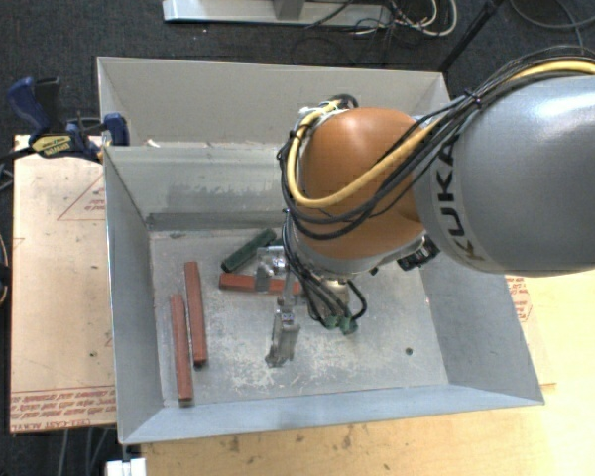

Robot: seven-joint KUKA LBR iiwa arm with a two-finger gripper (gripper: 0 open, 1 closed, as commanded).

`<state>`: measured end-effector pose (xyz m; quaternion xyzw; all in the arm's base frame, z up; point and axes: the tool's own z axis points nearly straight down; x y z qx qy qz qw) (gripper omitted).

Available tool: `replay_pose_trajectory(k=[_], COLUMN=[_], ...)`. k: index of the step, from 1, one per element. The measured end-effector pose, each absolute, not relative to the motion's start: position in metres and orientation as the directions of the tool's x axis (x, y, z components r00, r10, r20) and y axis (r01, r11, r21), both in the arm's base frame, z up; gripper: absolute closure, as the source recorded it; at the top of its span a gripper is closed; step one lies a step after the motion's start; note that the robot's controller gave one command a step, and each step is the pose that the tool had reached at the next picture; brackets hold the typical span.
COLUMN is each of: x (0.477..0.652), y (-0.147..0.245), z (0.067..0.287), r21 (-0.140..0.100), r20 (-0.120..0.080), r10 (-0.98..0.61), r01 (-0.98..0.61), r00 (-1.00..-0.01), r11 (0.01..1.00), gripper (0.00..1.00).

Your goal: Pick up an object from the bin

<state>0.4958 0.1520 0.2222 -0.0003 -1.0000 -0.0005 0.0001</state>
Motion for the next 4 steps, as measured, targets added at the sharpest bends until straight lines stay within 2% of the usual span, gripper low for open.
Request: replay_pose_trajectory(k=[1,2,3,4], x=[0.495,0.517,0.521,0.545], y=[0.154,0.150,0.136,0.136], z=[0.241,0.212,0.158,0.143], r21=[0.000,0.006,0.002,0.000], r20=[0.001,-0.012,-0.002,0.001], r10=[0.061,0.075,0.198,0.316], r01=[0.061,0.075,0.198,0.316], r00=[-0.998,-0.997,-0.980,-0.949], r11=[0.998,0.997,0.980,0.949], gripper=[0.00,0.00,0.00,0.00])
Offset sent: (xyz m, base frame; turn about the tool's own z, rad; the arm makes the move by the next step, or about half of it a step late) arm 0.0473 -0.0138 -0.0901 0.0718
